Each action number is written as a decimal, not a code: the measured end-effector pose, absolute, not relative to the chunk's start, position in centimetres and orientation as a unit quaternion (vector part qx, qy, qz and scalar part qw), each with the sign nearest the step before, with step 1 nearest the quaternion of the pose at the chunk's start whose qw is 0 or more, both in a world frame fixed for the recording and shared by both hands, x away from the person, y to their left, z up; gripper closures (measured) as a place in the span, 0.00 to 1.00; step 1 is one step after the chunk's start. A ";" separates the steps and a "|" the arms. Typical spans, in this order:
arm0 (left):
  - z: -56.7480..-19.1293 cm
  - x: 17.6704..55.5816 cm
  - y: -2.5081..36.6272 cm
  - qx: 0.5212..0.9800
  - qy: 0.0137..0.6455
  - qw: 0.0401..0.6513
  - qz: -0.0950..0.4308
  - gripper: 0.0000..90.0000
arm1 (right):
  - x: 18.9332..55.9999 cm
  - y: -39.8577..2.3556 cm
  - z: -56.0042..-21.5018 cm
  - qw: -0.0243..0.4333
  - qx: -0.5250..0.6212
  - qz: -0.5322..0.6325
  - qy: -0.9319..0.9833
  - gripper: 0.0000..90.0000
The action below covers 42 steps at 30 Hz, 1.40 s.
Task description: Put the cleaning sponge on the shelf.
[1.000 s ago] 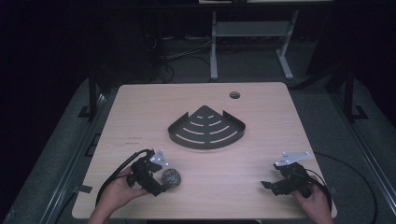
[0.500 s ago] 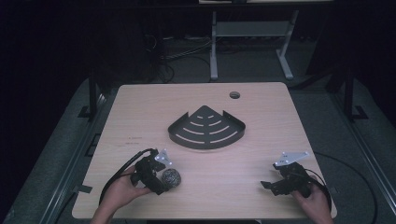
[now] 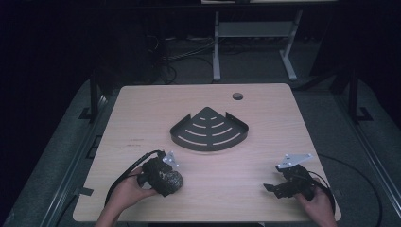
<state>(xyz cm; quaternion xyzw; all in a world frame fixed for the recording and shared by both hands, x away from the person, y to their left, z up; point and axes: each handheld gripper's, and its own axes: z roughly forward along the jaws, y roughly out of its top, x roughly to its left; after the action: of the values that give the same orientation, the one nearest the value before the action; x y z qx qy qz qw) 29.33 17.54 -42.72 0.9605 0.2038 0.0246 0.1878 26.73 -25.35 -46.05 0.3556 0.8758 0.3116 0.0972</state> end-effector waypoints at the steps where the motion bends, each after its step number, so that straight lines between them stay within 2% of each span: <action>1: -42.7 29.3 17.5 0.961 0.204 0.188 0.025 0.22 | 26.7 -25.3 -46.1 0.097 0.356 0.311 0.876 0.16; 12: -43.5 29.8 17.0 0.963 0.201 0.178 0.016 0.24 | 26.7 -25.4 -46.1 0.096 0.357 0.311 0.876 0.16; 18: -43.7 29.9 16.8 0.965 0.198 0.174 0.016 0.28 | 26.7 -25.4 -46.1 0.096 0.356 0.312 0.876 0.16; 19: -43.7 29.9 16.8 0.965 0.197 0.173 0.016 0.33 | 26.7 -25.4 -46.1 0.097 0.356 0.313 0.875 0.16; 25: -43.7 30.0 16.7 0.964 0.199 0.174 0.015 0.36 | 26.7 -25.4 -46.0 0.098 0.357 0.313 0.875 0.16; 42: -43.0 30.3 16.6 0.966 0.193 0.173 0.019 0.37 | 26.7 -25.5 -46.0 0.099 0.357 0.313 0.874 0.16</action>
<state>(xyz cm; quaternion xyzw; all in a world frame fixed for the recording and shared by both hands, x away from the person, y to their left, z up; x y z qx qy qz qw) 30.29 16.59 -43.04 0.9657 0.1928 0.0186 0.1731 26.75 -25.54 -45.96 0.3574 0.8743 0.3130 0.0995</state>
